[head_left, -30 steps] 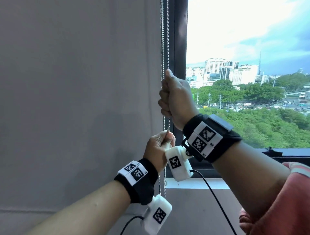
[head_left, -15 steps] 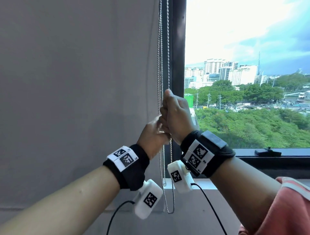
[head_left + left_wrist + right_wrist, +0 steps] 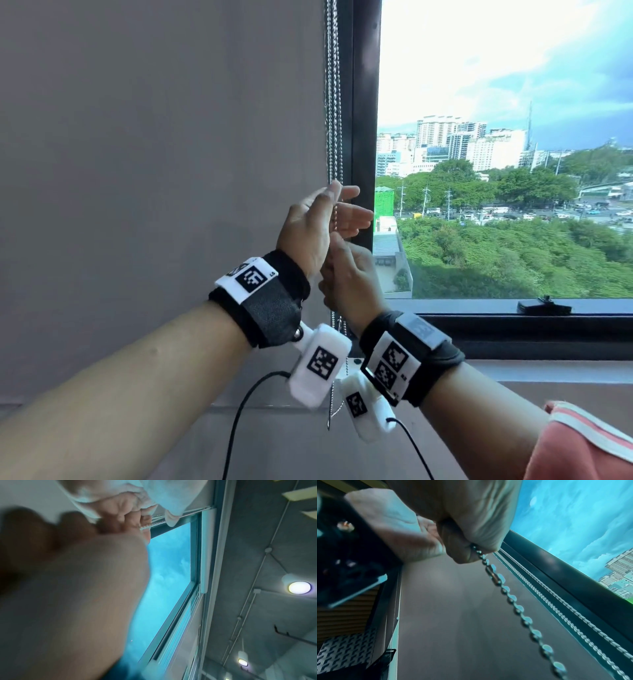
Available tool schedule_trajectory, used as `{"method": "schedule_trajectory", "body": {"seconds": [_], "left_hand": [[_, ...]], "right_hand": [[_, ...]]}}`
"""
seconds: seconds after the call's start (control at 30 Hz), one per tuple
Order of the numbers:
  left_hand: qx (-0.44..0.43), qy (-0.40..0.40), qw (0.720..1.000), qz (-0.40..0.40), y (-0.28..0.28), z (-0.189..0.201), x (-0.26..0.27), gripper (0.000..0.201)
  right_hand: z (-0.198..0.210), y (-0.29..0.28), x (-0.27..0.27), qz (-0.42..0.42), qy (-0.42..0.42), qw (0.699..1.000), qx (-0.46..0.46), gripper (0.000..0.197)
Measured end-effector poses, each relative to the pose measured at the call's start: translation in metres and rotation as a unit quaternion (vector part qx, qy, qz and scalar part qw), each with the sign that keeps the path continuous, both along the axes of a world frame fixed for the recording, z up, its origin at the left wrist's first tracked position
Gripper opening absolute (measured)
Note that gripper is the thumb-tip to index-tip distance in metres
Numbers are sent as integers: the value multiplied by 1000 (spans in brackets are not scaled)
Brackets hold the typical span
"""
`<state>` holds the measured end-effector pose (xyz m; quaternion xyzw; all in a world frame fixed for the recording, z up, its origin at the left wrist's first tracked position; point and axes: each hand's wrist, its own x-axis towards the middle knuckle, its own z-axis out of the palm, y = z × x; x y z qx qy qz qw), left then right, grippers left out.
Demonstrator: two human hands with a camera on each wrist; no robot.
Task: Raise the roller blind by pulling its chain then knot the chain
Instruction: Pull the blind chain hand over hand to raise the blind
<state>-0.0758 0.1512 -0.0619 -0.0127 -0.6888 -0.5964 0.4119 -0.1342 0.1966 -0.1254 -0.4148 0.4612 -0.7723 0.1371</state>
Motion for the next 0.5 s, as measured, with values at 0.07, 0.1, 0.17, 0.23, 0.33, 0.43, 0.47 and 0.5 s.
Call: {"method": "schedule_trajectory", "body": {"seconds": [0.07, 0.1, 0.17, 0.23, 0.33, 0.43, 0.47, 0.5], "left_hand": [[25, 9, 1000, -8, -1, 5, -2, 39], [41, 15, 999, -14, -2, 6, -3, 37], [64, 16, 998, -18, -2, 4, -7, 32], [65, 10, 998, -7, -2, -1, -10, 34], [60, -5, 998, 3, -4, -2, -10, 37], [64, -8, 998, 17, -7, -2, -7, 38], [66, -7, 998, 18, -8, -2, -6, 38], [69, -6, 997, 17, -8, -3, -5, 38]], "right_hand": [[-15, -3, -1, 11, 0, 1000, 5, 47], [-22, -4, -1, 16, 5, 1000, 6, 47], [-32, -4, -1, 24, 26, 999, 10, 46], [-35, -3, 1, 23, 53, 998, 15, 44], [-37, -5, -3, 21, 81, 996, 33, 42], [-36, -7, -12, 33, 103, 992, 71, 42], [-34, -6, -17, 31, 114, 989, 88, 38], [-30, -4, -20, 25, 125, 986, 106, 29]]}}
